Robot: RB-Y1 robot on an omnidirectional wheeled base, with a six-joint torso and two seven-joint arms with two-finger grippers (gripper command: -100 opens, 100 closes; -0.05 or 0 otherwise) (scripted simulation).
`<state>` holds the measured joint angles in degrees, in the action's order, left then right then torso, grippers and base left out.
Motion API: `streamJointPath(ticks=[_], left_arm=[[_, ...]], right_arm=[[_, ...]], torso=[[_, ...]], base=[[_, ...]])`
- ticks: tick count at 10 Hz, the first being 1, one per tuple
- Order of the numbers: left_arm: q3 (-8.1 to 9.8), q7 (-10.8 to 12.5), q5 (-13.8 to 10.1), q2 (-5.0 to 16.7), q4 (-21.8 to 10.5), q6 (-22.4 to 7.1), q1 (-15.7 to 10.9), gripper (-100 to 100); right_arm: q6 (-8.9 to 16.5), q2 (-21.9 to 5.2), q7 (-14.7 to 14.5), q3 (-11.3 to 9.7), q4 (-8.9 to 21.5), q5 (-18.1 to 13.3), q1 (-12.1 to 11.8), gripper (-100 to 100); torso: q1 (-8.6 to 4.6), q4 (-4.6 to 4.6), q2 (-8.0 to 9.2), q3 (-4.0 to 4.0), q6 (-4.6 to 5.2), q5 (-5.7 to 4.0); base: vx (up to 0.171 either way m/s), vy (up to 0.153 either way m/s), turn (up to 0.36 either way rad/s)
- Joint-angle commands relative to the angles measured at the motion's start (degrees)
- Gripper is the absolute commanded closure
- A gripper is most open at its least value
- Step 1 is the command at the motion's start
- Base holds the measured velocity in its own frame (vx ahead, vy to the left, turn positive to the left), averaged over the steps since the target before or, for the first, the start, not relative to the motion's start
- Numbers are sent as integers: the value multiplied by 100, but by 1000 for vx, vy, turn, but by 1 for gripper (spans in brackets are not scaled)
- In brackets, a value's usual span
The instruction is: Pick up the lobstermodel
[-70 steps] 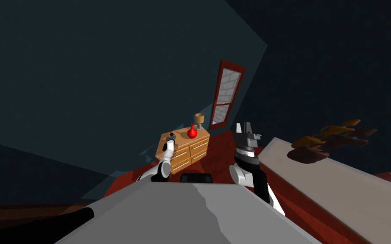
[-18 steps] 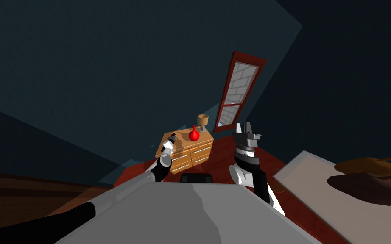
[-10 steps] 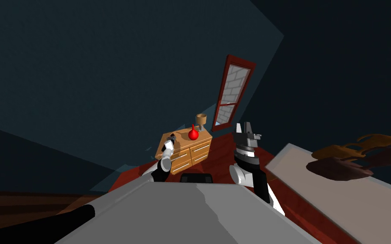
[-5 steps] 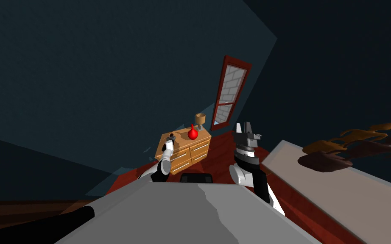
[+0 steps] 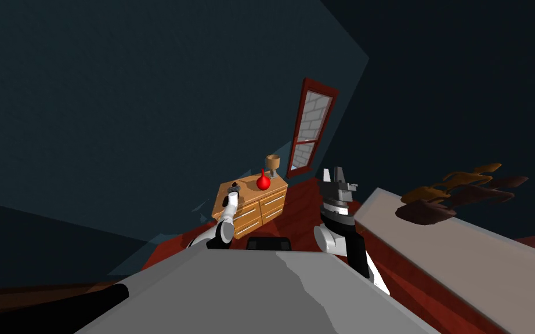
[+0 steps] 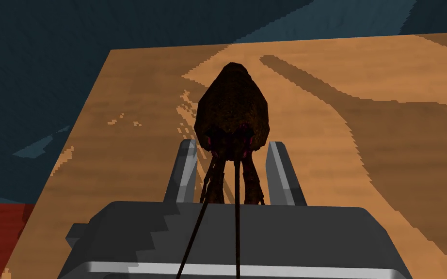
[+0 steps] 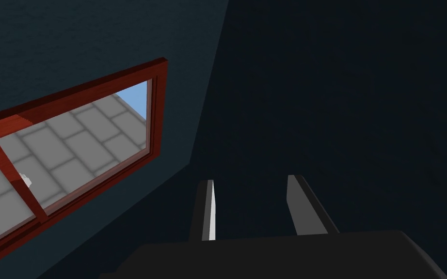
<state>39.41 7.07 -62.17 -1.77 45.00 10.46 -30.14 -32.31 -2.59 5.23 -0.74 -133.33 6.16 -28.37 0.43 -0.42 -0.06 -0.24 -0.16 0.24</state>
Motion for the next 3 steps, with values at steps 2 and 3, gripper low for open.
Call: streamJointPath(ticks=[2,3], left_arm=[[-20,107,9,3,2,8,7,100],[-22,126,10,2,1,6,9,0]], right_arm=[[0,0,0,0,0,0,0,0],[0,0,0,0,0,0,0,0]], torso=[[-5,0,-5,-2,-1,0],[-8,1,-6,-3,-1,-2]], base=[[-1,2,8],[0,0,0]])
